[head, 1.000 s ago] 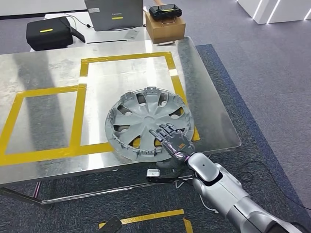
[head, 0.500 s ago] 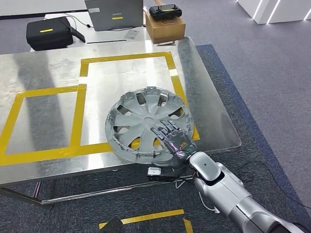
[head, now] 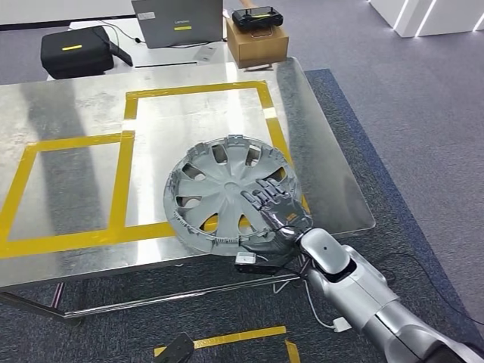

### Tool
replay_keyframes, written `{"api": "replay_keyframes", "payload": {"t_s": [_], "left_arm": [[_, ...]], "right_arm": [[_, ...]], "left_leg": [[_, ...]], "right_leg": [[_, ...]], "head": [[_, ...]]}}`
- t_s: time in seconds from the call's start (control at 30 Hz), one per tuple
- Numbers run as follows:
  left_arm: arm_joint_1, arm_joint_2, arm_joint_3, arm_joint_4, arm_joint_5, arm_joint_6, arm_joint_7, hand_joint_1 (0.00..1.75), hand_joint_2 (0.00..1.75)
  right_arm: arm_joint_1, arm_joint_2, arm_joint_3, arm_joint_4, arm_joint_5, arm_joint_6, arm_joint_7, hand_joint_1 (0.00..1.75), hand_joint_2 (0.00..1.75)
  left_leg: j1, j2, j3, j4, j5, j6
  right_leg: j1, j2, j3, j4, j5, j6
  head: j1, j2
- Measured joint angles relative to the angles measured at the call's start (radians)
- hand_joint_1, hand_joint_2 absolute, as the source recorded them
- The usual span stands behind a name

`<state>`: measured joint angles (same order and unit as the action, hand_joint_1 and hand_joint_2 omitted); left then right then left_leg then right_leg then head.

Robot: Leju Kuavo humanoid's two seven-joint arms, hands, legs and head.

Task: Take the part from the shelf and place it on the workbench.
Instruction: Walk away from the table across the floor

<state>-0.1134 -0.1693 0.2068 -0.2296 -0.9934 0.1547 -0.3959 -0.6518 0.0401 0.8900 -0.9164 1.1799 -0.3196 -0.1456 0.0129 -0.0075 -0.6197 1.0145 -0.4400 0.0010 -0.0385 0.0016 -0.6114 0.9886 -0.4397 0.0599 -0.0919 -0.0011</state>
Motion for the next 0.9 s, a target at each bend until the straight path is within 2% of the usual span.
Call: {"api": "replay_keyframes", "payload": {"t_s": [0.33,0.47,0.57,0.73,0.9], "left_arm": [[-0.031,-0.026,0.001,0.000,0.014,0.004,0.001,0.00,0.00],[-0.041,-0.032,0.003,0.000,0.029,0.012,0.003,0.00,0.00],[-0.047,-0.034,0.009,0.000,0.046,0.026,0.003,0.00,0.00],[-0.049,-0.034,0.025,0.000,0.071,0.044,0.003,0.00,0.00],[-0.053,-0.035,0.037,0.000,0.087,0.053,-0.003,0.00,0.00]], "right_arm": [[-0.082,-0.032,0.000,-0.050,0.032,0.079,0.009,0.00,0.00],[-0.124,-0.072,0.001,-0.087,0.044,0.123,0.026,0.00,0.00],[-0.162,-0.144,0.000,-0.122,0.046,0.143,0.039,0.00,0.00],[-0.201,-0.322,-0.030,-0.174,0.027,0.143,0.036,0.00,0.00],[-0.181,-0.489,-0.081,-0.236,0.006,0.131,0.066,0.00,0.00]], "left_leg": [[0.000,0.000,0.000,0.000,0.000,0.000],[0.000,0.000,0.000,0.001,0.000,0.000],[-0.001,-0.002,0.000,0.001,0.001,0.001],[-0.002,-0.005,-0.001,0.002,0.001,0.002],[-0.004,-0.006,-0.001,0.003,0.000,0.003]], "right_leg": [[0.000,0.000,0.000,0.000,0.001,0.000],[0.000,0.000,0.000,0.000,0.001,0.001],[0.000,-0.002,0.000,0.000,0.001,0.001],[-0.002,-0.005,0.002,-0.001,0.001,0.002],[-0.003,-0.005,0.001,-0.002,0.001,0.004]], "head": [[0.000,0.000],[0.000,0.000],[0.000,0.000],[0.000,0.000],[0.000,0.000]]}}
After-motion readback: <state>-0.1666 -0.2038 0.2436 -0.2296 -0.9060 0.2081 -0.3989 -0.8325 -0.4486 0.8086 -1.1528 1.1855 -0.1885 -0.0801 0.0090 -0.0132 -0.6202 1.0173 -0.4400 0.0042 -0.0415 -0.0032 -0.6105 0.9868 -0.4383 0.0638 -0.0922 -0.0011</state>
